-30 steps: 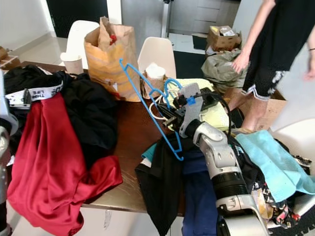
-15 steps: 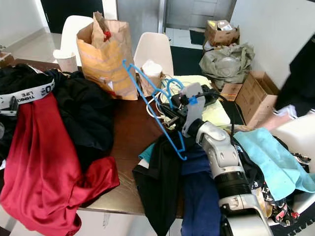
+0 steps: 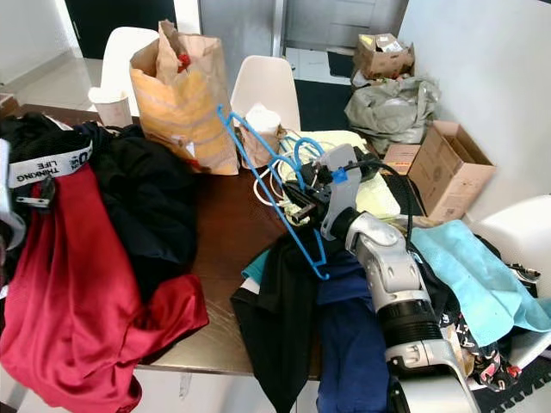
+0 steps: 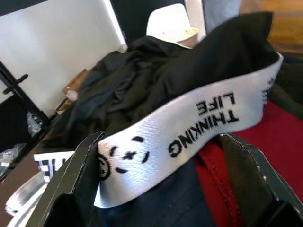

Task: Hang hanger

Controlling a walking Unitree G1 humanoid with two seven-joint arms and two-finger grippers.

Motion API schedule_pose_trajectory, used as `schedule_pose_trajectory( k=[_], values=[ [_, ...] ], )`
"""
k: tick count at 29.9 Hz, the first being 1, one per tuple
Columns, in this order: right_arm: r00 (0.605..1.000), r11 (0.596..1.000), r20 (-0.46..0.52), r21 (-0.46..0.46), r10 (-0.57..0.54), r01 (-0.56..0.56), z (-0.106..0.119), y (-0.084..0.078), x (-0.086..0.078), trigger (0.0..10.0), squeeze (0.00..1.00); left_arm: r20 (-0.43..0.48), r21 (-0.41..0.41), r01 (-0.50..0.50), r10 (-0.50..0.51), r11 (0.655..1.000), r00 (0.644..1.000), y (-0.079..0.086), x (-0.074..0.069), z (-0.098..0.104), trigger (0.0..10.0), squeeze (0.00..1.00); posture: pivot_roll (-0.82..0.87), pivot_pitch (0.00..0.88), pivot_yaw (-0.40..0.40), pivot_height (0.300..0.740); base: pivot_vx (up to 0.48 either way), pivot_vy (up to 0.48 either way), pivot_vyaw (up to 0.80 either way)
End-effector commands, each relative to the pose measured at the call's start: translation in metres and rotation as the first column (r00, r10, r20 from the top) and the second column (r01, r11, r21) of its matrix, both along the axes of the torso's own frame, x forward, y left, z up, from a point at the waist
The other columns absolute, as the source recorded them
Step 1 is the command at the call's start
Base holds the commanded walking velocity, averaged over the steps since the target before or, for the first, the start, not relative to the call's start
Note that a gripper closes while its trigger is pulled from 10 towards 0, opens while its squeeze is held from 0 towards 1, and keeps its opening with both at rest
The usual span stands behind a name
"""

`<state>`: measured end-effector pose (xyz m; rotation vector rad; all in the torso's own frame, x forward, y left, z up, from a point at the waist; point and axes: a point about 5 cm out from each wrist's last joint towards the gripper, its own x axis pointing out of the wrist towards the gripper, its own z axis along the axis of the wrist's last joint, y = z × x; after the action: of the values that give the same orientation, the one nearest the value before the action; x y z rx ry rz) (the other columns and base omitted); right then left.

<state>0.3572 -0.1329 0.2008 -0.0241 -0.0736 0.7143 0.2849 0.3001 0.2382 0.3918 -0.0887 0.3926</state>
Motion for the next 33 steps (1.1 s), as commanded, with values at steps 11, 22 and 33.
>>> schedule_pose_trajectory(
  k=[11,22,33],
  values=[
    [1.0,1.0,0.015,-0.021,0.004,-0.004,0.005,0.001,0.001,10.0,0.0,-0.033,0.006,0.029,-0.028,1.0,0.999,-0.005,-0.002,-0.011,10.0,0.0,0.01,0.059,-0.102,0.74,0.0,0.0,0.0],
    [1.0,1.0,0.011,-0.019,0.003,-0.003,0.005,0.001,0.001,10.0,0.0,0.091,0.052,0.015,-0.02,0.999,0.996,-0.009,-0.005,0.021,0.0,0.0,0.02,0.062,-0.096,0.74,0.0,0.0,0.0],
    [1.0,1.0,0.008,-0.008,0.004,-0.004,0.004,0.004,0.0,10.0,0.0,0.164,0.096,0.041,-0.056,0.995,0.985,-0.019,-0.007,0.045,1.4,0.0,0.03,0.063,-0.09,0.74,0.0,0.0,0.0]
  ],
)
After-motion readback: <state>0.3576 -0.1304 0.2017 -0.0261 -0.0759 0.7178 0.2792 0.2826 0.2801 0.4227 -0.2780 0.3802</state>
